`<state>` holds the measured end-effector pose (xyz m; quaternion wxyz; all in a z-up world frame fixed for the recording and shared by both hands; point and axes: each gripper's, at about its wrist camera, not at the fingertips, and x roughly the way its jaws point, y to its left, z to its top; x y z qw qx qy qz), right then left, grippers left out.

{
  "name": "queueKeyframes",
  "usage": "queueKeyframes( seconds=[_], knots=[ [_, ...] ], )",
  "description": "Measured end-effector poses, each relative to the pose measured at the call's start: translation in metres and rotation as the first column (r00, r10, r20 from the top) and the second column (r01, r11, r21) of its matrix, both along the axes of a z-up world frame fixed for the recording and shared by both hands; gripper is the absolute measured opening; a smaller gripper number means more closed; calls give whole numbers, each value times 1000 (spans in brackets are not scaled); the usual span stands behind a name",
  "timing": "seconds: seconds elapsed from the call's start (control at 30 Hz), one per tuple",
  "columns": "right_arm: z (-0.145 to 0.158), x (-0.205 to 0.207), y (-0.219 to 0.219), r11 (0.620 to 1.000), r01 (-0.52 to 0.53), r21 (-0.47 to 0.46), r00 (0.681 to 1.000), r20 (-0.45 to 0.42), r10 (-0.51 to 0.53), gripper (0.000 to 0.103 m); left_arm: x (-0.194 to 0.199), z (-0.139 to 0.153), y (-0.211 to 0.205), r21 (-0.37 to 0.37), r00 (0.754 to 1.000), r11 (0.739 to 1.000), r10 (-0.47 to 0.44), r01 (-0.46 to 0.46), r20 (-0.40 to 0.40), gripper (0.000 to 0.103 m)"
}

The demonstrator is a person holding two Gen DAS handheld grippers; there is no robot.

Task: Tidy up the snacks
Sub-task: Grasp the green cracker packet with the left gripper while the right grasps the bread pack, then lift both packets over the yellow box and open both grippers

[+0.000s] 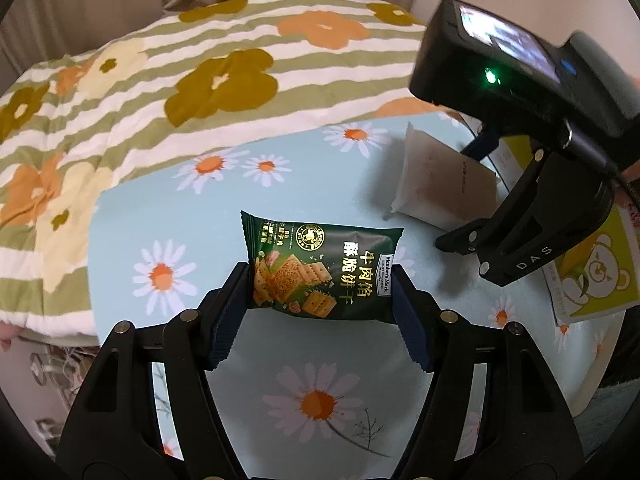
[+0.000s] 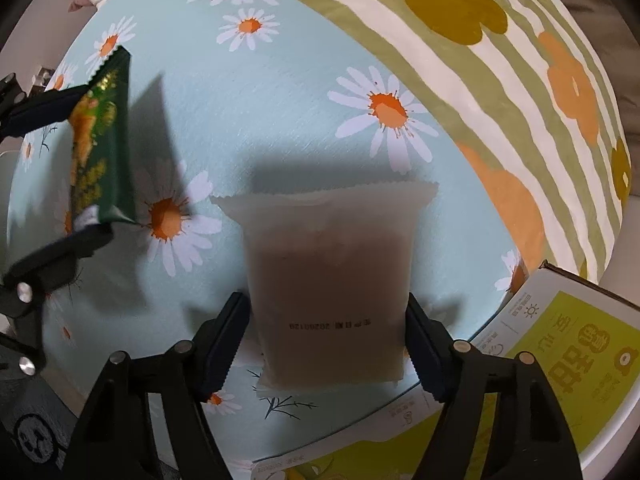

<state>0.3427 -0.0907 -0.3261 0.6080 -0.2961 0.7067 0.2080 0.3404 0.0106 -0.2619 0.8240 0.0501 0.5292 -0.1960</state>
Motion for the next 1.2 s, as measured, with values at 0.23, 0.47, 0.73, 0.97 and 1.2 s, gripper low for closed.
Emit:
queueKeyframes(
  seconds=[0.23,0.47,0.73,0.97,1.2],
  knots=[
    [8,-12,8,999,8,36,1000,29,-9,59,-3,10,11,-4,1000,1000,6,-6,9,65],
    [32,-27,19,993,62,104,996,53,-68,58,-10,25,19,-9,999,1000,-18,18,30,65],
    [122,-35,6,956,175,235,959,179,-219,58,-12,83,17,-16,990,997,-69,72,125,65],
    [215,-52,-29,912,226,342,885,320,-339,58,-9,150,-8,-44,959,988,-133,149,248,65],
    [261,-64,-95,875,252,413,823,384,-418,58,-13,189,-67,-52,936,976,-188,212,297,65]
  ],
)
